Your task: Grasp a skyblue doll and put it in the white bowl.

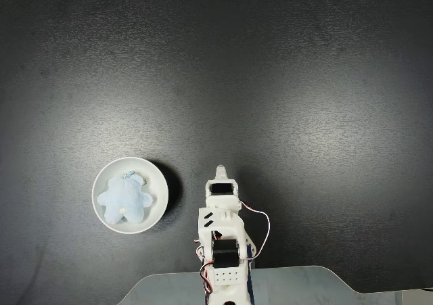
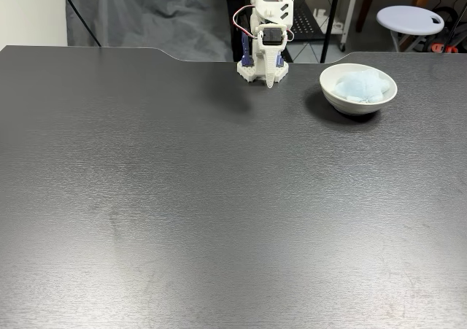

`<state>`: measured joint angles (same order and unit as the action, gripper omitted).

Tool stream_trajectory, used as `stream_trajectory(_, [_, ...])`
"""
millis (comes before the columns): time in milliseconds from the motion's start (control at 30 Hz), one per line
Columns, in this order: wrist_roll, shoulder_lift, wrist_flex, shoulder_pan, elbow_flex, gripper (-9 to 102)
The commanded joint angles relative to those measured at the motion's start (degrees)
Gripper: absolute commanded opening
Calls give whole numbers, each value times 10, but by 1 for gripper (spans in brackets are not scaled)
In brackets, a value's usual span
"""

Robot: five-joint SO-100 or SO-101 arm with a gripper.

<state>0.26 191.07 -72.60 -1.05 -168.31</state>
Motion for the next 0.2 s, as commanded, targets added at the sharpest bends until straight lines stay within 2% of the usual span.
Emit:
stream_trajectory(0, [1, 1, 10, 0, 4, 6])
stream_trajectory(167, [1, 1, 10, 0, 4, 6])
